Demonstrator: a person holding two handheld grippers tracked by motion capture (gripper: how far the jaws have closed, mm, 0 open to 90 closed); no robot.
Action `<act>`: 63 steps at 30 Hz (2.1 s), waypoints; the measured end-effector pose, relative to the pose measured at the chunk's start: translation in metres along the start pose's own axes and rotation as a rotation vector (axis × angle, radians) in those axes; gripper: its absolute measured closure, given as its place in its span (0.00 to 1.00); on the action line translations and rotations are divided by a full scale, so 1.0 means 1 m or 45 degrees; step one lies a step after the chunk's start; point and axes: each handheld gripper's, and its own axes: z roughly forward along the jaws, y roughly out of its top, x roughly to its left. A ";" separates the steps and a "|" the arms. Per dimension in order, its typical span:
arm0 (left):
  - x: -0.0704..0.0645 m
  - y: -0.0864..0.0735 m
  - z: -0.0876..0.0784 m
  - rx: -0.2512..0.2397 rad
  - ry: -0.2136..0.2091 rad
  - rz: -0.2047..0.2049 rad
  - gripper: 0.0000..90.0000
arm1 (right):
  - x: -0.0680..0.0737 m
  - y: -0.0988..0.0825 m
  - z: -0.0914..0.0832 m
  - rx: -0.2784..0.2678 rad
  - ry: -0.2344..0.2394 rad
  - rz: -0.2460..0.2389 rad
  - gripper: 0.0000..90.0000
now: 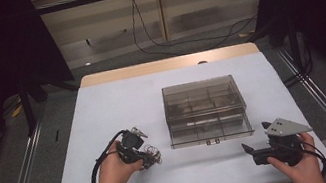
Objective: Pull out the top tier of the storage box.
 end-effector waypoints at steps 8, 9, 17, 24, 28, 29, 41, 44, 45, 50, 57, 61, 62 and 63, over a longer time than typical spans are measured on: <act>-0.001 -0.003 0.004 -0.022 -0.005 0.008 0.78 | 0.001 0.000 0.001 0.005 0.003 -0.003 0.07; -0.002 -0.003 0.004 -0.018 -0.004 0.014 0.75 | 0.001 0.000 0.001 0.004 0.002 -0.005 0.07; -0.006 -0.005 0.014 0.038 0.030 0.061 0.69 | 0.002 0.000 0.001 0.002 -0.001 -0.007 0.07; -0.006 -0.002 0.014 0.061 0.064 0.022 0.85 | 0.001 0.000 0.001 0.005 0.001 -0.010 0.07; -0.003 -0.001 0.013 0.070 0.039 0.009 0.91 | 0.001 0.001 0.000 0.004 -0.001 0.000 0.07; -0.003 -0.001 0.013 0.069 0.042 0.011 0.91 | 0.001 0.001 0.000 0.002 0.000 -0.001 0.07; 0.003 0.002 -0.005 0.001 -0.014 -0.024 0.91 | 0.000 0.000 0.001 0.002 -0.001 0.000 0.07; 0.004 0.005 -0.011 -0.002 -0.017 -0.020 0.91 | 0.001 0.001 0.002 0.003 0.007 -0.002 0.07; 0.005 0.006 -0.013 0.004 -0.020 -0.018 0.91 | 0.001 0.001 0.002 0.005 0.006 0.002 0.07; 0.007 0.013 -0.023 0.006 -0.024 -0.027 0.91 | 0.001 0.001 0.002 0.001 0.009 0.002 0.07; 0.008 0.020 -0.034 0.000 -0.020 -0.016 0.91 | 0.001 0.001 0.002 0.003 0.010 0.001 0.07; 0.008 0.023 -0.039 -0.004 -0.034 -0.007 0.91 | 0.001 0.001 0.002 0.002 0.006 0.005 0.07; 0.009 0.025 -0.041 0.003 -0.037 -0.001 0.91 | 0.001 0.001 0.002 0.001 0.007 0.005 0.07; 0.009 0.025 -0.042 0.000 -0.034 -0.002 0.91 | 0.001 0.001 0.002 -0.001 0.007 0.002 0.07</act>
